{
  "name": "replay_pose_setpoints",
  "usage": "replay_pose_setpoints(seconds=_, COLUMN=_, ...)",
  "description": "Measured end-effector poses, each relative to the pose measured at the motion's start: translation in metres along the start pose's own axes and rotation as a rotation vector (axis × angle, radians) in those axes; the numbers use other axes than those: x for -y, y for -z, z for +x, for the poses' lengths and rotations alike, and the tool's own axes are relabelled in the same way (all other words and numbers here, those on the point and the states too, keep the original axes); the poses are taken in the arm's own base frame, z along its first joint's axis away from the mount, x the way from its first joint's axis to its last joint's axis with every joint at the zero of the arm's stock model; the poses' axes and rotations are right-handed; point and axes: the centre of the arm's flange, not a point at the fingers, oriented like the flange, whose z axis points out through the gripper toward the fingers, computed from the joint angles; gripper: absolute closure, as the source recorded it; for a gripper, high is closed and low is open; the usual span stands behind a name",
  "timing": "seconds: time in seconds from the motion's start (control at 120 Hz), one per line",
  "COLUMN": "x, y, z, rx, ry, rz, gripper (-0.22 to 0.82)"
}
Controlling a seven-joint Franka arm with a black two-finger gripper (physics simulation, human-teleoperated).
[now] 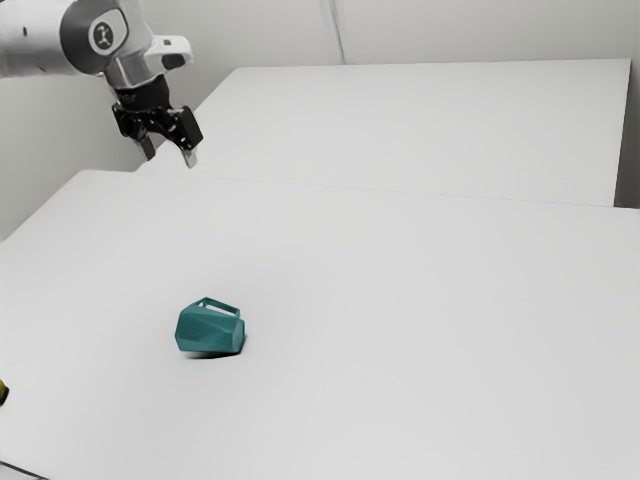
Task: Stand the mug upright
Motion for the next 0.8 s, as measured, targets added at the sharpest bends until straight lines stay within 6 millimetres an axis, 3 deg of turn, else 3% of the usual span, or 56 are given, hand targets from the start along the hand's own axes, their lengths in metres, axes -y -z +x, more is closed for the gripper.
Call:
replay_pose_setpoints(seconds=0.15, x=-0.014, y=-0.005, z=0.004, rx=-0.021, ry=-0.016, rz=0.003, gripper=0.0)
replay_pose_setpoints(seconds=0.267, x=-0.01, y=-0.008, z=-0.009, rx=-0.023, ry=0.0, rz=-0.01, gripper=0.0)
replay_pose_setpoints(seconds=0.35, x=-0.005, y=-0.018, z=-0.038, rx=-0.028, ry=0.012, rz=-0.033, gripper=0.0)
replay_pose_setpoints(seconds=0.433, x=0.021, y=-0.029, z=-0.074, rx=-0.048, ry=0.068, rz=-0.056, gripper=0.0)
replay_pose_setpoints(seconds=0.542, x=0.049, y=-0.064, z=-0.122, rx=-0.096, ry=0.135, rz=-0.138, gripper=0.0)
replay_pose_setpoints(seconds=0.65, x=0.054, y=-0.092, z=-0.161, rx=-0.202, ry=0.154, rz=-0.249, gripper=0.0)
replay_pose_setpoints(seconds=0.8, x=0.065, y=-0.122, z=-0.185, rx=-0.369, ry=0.172, rz=-0.434, gripper=0.0)
